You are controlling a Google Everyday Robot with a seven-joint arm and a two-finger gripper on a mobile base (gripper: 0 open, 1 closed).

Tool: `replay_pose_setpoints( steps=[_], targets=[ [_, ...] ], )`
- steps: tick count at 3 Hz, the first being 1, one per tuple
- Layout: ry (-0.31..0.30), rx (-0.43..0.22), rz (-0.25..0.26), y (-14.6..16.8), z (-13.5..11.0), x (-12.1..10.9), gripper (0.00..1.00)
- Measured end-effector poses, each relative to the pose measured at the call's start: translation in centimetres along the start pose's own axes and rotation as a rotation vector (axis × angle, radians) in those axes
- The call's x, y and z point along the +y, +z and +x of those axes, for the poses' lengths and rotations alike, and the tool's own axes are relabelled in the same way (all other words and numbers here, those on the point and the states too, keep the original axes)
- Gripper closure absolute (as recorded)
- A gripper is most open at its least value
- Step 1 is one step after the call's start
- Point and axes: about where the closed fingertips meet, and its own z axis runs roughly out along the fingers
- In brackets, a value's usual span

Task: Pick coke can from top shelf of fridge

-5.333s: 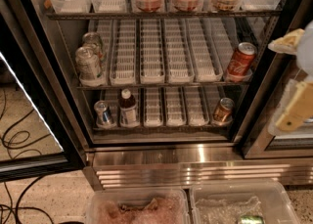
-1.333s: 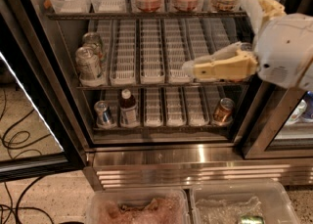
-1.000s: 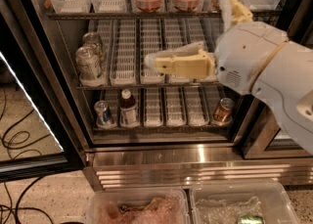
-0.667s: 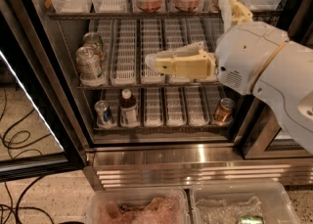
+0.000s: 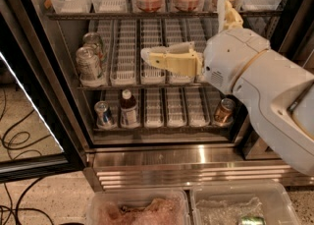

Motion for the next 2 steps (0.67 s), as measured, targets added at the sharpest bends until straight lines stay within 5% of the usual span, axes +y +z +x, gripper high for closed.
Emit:
replay_pose_setpoints(
  steps=[2],
  targets=[
    [-0.046,-0.028,-0.004,2.5,0.9,-1.8,0.0]
  ],
)
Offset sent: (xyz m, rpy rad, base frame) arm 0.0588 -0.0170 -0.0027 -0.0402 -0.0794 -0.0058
